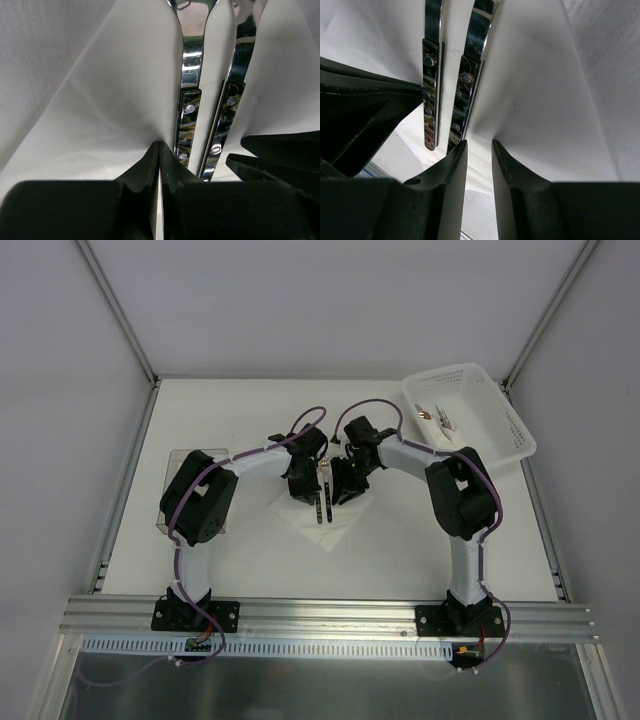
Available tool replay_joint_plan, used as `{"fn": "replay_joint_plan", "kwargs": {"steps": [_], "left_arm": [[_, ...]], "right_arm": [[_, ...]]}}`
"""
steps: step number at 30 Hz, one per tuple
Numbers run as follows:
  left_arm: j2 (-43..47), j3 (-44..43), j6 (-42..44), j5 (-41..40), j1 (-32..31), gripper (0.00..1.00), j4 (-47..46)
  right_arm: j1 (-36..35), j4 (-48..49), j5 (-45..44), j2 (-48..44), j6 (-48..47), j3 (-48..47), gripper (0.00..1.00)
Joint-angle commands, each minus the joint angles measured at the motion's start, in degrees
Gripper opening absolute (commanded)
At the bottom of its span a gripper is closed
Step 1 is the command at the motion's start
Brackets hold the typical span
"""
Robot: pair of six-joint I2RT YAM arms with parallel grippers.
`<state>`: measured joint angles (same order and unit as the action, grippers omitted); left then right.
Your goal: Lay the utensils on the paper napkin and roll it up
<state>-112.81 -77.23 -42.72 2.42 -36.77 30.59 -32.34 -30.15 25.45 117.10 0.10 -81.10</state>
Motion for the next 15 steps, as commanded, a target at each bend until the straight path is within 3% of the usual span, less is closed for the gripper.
{"fn": "replay_joint_plan", "kwargs": {"steps": [1, 15], "left_arm": [[-0.65, -0.55, -1.05, 0.05, -0.32, 0.00, -0.53], [-0.48, 0.15, -0.96, -0.13, -0.32, 0.00, -0.62]], "right_arm": [[-0.80, 0.36, -3.29, 0.41, 1.75, -2.13, 0.29], [-2.82, 0.09, -8.67, 1.46, 3.42, -3.19, 0.18]]}}
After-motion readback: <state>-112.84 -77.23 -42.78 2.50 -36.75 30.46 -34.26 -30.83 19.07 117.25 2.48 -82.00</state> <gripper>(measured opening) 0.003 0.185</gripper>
